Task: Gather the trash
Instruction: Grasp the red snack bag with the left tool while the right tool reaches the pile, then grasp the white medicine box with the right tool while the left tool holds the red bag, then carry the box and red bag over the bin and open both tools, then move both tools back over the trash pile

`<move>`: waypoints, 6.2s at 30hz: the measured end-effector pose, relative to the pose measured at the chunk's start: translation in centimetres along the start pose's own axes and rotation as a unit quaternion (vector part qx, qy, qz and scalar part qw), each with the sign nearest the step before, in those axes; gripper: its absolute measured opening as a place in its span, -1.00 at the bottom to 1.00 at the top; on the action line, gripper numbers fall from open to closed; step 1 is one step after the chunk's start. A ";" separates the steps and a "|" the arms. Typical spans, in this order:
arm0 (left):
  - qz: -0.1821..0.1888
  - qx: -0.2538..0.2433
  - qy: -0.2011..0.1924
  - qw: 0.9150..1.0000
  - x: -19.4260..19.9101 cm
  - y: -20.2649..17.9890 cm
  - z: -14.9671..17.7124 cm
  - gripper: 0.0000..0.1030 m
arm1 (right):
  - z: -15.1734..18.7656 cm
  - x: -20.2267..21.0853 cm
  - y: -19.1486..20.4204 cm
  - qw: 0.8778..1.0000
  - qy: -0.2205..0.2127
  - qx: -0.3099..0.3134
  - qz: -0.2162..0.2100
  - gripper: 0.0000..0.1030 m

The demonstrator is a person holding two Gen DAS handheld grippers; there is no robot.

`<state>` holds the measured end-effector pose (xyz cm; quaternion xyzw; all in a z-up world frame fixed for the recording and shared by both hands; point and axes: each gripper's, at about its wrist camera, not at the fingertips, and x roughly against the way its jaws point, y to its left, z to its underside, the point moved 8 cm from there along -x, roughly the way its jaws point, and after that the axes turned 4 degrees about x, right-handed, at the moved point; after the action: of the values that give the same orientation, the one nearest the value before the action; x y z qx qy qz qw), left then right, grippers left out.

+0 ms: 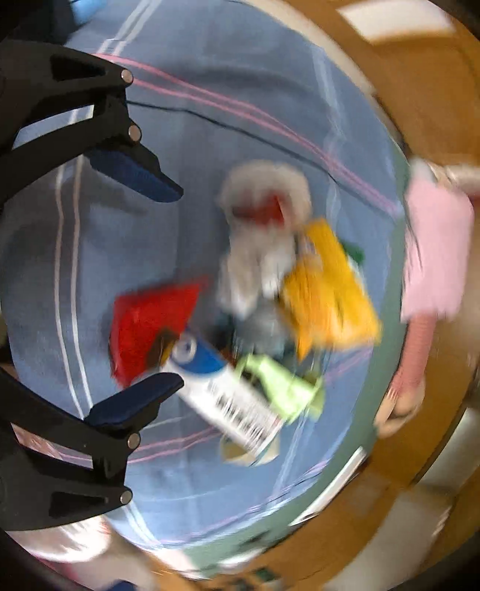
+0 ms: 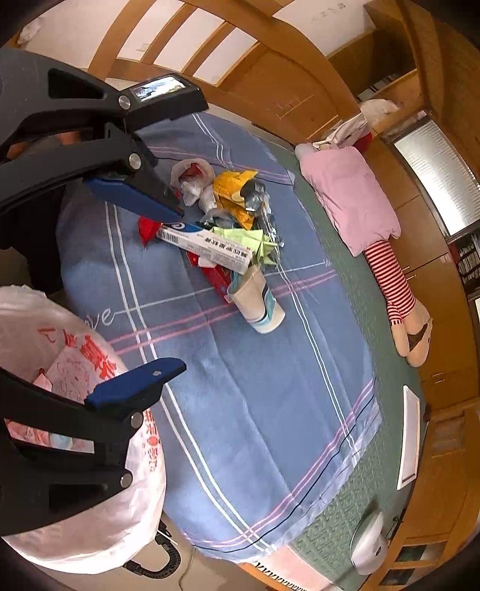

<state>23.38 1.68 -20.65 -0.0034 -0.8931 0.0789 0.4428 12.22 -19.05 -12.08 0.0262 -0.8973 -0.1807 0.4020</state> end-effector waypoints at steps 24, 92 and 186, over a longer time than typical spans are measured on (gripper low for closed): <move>-0.100 0.149 -0.081 0.980 3.1 7.8 -2.3 -0.37 | 0.5 -13.2 3.4 0.997 0.073 -0.018 -0.016 0.44; 0.305 -0.236 -0.043 0.922 10.2 -14.1 9.3 -0.38 | 4.0 7.9 -10.3 0.985 0.057 0.139 0.086 -0.52; -0.098 0.138 -0.088 0.982 3.3 9.4 -2.0 0.22 | -4.7 -15.4 2.1 0.998 0.034 0.006 0.061 0.94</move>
<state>22.35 11.49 -18.18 0.1526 -0.9050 0.1577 0.3643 26.29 -15.60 -19.43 -0.0197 -0.8840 -0.1491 0.4427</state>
